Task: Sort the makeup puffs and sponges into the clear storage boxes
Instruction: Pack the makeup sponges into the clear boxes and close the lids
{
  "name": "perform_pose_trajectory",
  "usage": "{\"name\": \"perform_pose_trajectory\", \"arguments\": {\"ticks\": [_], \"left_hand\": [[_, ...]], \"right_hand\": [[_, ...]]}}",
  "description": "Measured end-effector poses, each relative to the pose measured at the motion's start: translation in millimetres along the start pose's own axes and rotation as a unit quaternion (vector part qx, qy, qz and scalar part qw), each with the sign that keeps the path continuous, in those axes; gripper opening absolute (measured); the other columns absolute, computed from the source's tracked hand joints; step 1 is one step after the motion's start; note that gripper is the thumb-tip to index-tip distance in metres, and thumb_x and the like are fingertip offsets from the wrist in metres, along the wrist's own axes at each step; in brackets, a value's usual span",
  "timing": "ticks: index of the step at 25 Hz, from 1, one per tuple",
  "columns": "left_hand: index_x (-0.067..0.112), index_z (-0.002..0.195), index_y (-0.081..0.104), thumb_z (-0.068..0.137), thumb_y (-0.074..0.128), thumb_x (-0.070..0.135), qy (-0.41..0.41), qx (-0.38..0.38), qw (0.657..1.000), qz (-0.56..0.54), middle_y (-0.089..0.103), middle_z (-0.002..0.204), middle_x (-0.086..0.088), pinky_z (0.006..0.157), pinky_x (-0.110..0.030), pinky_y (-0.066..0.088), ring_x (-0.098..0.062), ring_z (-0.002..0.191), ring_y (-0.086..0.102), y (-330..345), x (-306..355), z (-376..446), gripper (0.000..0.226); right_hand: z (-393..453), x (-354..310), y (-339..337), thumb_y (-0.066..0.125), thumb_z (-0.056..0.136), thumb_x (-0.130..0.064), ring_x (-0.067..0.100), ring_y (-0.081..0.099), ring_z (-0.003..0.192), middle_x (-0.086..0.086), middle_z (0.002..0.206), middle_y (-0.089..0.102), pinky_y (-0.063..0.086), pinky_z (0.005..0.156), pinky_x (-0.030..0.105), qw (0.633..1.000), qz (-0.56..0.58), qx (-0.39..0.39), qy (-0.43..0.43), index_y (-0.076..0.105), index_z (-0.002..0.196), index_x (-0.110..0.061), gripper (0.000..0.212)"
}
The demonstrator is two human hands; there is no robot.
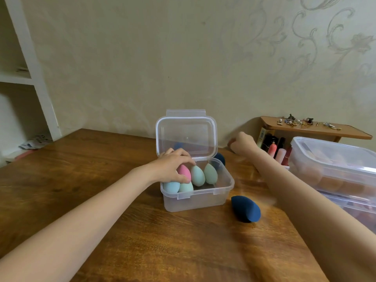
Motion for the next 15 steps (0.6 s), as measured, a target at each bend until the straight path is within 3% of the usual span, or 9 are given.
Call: {"name": "perform_pose_trajectory", "arguments": {"ticks": [4,9,12,15], "left_hand": [[0.032,0.133,0.047,0.085,0.064,0.034,0.01,0.007,1.0,0.008,0.036,0.14,0.006,0.104,-0.033,0.023,-0.019,0.125,0.03,1.3,-3.3,2.8,0.051],[0.032,0.133,0.046,0.086,0.062,0.035,0.008,0.016,1.0,0.024,0.035,0.141,0.005,0.106,-0.035,0.023,-0.018,0.126,0.029,5.0,-6.5,2.8,0.05],[0.032,0.134,0.046,0.086,0.062,0.035,0.001,0.016,1.0,0.023,0.035,0.141,0.005,0.106,-0.035,0.023,-0.018,0.127,0.029,5.2,-4.4,1.6,0.05],[0.032,0.134,0.046,0.086,0.062,0.034,-0.006,0.011,1.0,0.018,0.035,0.141,0.005,0.107,-0.037,0.025,-0.019,0.127,0.028,3.9,-4.8,2.8,0.05]], "right_hand": [[25.2,26.6,28.6,0.046,0.09,-0.015,0.037,0.042,0.123,0.019,0.128,0.053,0.037,0.104,0.045,0.986,-0.138,-0.06,0.068,0.055,0.121,-0.003,0.034],[24.7,34.6,31.8,0.046,0.09,-0.006,0.033,0.024,0.136,0.015,0.144,0.03,0.026,0.11,0.046,0.979,-0.177,-0.061,0.079,0.038,0.137,-0.005,0.048],[28.1,37.7,34.2,0.048,0.09,-0.007,0.034,0.037,0.127,0.015,0.144,0.025,0.036,0.106,0.044,0.981,-0.171,-0.059,0.063,0.044,0.132,-0.004,0.042],[27.6,36.8,39.4,0.05,0.089,0.0,0.035,0.052,0.106,0.017,0.138,0.029,0.048,0.091,0.04,0.99,-0.135,-0.039,0.029,0.055,0.117,0.001,0.029]]}}
Point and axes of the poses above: each hand's wrist, its own z-axis towards the middle knuckle, its own y-axis out of the palm, x = y × z, the point moved 2 cm from there along z, towards the middle knuckle
